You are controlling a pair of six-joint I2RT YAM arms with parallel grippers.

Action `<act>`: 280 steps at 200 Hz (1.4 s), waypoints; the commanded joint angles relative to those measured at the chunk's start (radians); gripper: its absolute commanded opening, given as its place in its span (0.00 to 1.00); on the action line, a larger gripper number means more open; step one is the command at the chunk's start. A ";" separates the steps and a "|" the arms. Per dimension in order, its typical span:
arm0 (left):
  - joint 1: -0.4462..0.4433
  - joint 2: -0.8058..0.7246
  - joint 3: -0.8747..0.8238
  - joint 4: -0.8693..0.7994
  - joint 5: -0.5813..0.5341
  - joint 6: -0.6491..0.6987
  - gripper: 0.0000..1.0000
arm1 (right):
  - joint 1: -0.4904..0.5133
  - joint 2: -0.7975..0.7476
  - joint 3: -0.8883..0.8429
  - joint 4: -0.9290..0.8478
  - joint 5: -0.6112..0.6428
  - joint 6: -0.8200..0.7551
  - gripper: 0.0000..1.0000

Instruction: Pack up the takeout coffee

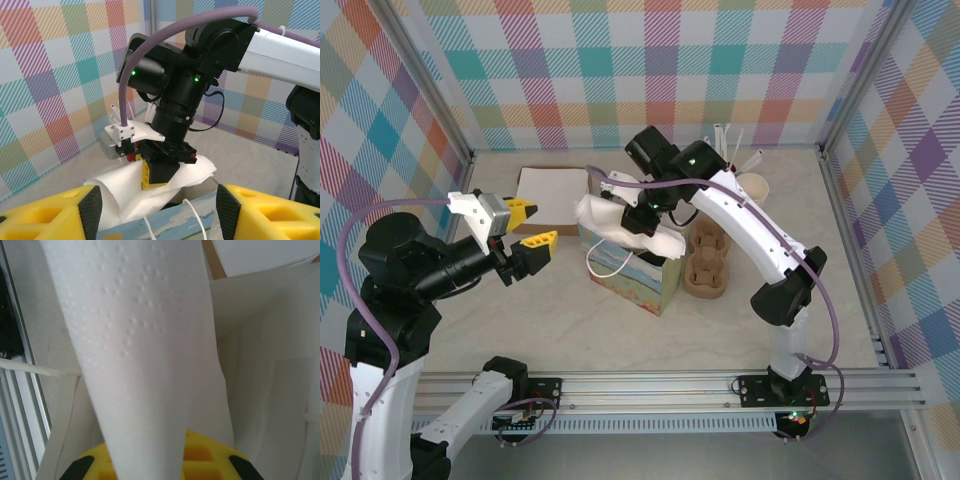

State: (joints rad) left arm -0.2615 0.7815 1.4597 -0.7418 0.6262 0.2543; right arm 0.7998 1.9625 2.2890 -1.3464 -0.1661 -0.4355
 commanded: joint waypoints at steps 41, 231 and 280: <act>-0.015 -0.004 -0.022 0.001 0.005 -0.003 0.63 | 0.007 0.058 0.037 -0.112 0.046 -0.024 0.00; -0.015 -0.001 -0.029 -0.009 0.021 0.002 0.64 | 0.022 0.226 0.108 -0.142 0.117 0.039 0.30; -0.015 -0.001 -0.031 -0.010 0.022 0.003 0.64 | 0.019 0.183 0.145 -0.119 0.124 0.056 0.50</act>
State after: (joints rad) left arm -0.2615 0.7822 1.4422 -0.7422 0.6304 0.2543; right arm 0.8150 2.1979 2.3802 -1.4700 -0.0372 -0.4000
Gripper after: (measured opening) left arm 0.635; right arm 0.453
